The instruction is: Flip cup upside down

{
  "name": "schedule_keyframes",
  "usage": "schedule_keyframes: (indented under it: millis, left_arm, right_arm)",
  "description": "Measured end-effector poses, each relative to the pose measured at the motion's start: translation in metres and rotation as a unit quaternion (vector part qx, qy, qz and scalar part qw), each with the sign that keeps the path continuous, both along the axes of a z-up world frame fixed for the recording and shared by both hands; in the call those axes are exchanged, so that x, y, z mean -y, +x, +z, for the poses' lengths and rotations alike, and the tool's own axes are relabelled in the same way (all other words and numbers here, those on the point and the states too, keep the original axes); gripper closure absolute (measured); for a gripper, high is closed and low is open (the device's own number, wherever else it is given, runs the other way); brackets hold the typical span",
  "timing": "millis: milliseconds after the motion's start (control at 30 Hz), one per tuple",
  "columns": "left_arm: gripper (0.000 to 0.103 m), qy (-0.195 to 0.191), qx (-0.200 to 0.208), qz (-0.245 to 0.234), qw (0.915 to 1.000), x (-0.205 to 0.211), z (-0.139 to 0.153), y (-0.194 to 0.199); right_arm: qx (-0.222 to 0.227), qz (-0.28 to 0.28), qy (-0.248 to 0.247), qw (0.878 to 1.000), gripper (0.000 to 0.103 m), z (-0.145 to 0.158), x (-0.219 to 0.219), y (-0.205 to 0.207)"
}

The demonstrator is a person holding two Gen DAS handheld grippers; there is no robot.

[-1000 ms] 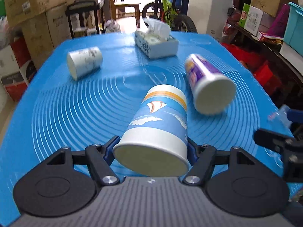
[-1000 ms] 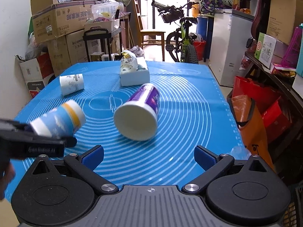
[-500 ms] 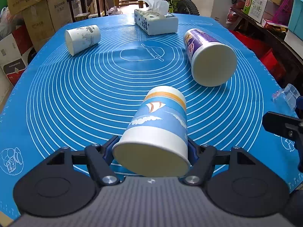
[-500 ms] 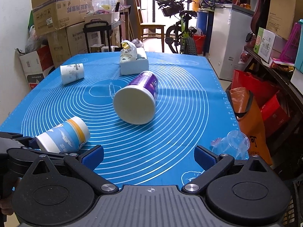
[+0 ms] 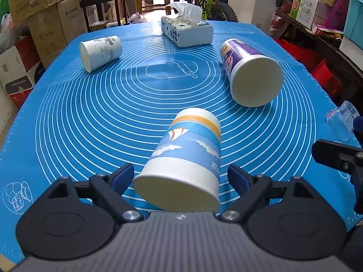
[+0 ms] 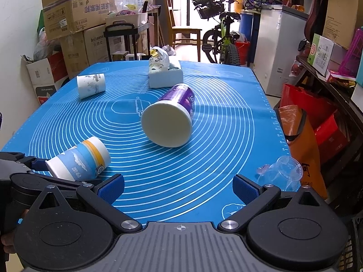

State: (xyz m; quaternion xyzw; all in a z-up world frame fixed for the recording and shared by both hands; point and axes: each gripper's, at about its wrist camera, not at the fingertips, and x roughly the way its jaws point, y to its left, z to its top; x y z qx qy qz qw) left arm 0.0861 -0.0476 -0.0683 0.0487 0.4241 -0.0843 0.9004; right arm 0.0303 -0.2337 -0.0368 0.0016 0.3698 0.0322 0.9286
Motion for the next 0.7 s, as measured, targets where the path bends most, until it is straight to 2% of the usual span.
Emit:
schedule_keyframes:
  millis: [300,533,600,700]
  left_arm:
    - [0.013,-0.003,0.014,0.001,0.9999,-0.002,0.010,-0.002]
    - [0.012,-0.015,0.059,0.008,0.9981,-0.019,0.046,-0.014]
    - [0.005,-0.017,0.072,0.019,0.9971,-0.028,0.057,-0.016]
    - [0.000,0.001,0.082,0.044,0.9956,-0.042,0.065,-0.014]
  right_arm:
    - [0.001,-0.001,0.000,1.000,0.002,0.001,0.001,0.000]
    - [0.013,-0.004,0.024,1.000,0.002,0.014,0.001,-0.001]
    - [0.015,0.000,0.032,0.999,0.002,0.018,-0.002,0.000]
    - [0.010,0.012,0.042,0.999,0.002,0.021,-0.014,0.010]
